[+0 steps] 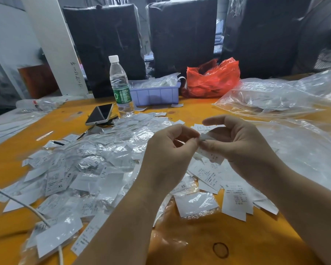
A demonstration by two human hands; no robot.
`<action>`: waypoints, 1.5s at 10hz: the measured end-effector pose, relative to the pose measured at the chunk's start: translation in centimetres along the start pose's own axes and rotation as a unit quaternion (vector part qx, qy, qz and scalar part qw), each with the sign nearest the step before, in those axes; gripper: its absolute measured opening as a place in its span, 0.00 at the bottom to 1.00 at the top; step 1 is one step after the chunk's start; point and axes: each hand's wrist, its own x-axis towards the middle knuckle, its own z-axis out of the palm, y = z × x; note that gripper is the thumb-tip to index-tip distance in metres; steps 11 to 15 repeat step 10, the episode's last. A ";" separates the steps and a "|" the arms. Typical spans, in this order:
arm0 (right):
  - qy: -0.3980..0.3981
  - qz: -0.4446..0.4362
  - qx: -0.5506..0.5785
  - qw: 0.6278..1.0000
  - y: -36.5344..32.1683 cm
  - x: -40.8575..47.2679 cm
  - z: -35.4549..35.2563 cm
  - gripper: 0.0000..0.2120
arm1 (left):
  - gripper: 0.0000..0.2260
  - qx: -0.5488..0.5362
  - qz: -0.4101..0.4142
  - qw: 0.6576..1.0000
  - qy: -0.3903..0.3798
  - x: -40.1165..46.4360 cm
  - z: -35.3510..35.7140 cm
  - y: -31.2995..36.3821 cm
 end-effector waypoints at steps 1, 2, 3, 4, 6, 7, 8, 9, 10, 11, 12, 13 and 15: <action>0.004 -0.003 0.010 1.000 0.0 0.1 0.0 0.22 | 0.05 0.017 0.003 1.000 -0.018 -0.1 0.0 0.1; 0.007 -0.008 0.007 1.000 0.1 0.1 -0.1 0.23 | 0.03 -0.004 -0.023 0.999 -0.041 0.1 -0.3 0.2; 0.015 -0.006 0.024 1.000 0.3 0.2 -0.1 0.21 | 0.03 -0.002 -0.017 0.998 -0.064 0.1 -0.4 0.2; 0.022 0.005 0.025 0.999 0.2 0.2 -0.1 0.20 | 0.05 0.026 0.010 0.998 -0.050 0.0 -0.3 0.1; 0.013 -0.004 -0.010 1.000 0.1 0.2 -0.1 0.03 | 0.10 0.001 -0.013 1.000 -0.008 0.3 -0.4 -0.2; 0.023 -0.007 -0.035 0.999 0.5 0.4 -0.2 0.03 | 0.08 -0.007 -0.021 1.000 -0.003 0.3 -0.4 -0.2; 0.032 0.006 -0.077 0.997 1.0 0.5 -0.2 0.04 | 0.07 0.024 -0.022 0.999 0.029 0.4 -0.4 -0.6; 0.015 0.020 -0.163 0.986 1.8 0.5 -0.2 0.08 | 0.05 0.086 -0.026 0.996 0.022 0.5 -0.3 -1.3; 0.007 0.003 -0.291 0.957 2.0 0.1 0.1 0.13 | 0.04 0.153 -0.033 0.987 0.018 0.2 -0.1 -1.5; 0.007 0.003 -0.291 0.957 2.0 0.1 0.1 0.13 | 0.04 0.153 -0.033 0.987 0.018 0.2 -0.1 -1.5; 0.007 0.003 -0.291 0.957 2.0 0.1 0.1 0.13 | 0.04 0.153 -0.033 0.987 0.018 0.2 -0.1 -1.5; 0.007 0.003 -0.291 0.957 2.0 0.1 0.1 0.13 | 0.04 0.153 -0.033 0.987 0.018 0.2 -0.1 -1.5; 0.007 0.003 -0.291 0.957 2.0 0.1 0.1 0.13 | 0.04 0.153 -0.033 0.987 0.018 0.2 -0.1 -1.5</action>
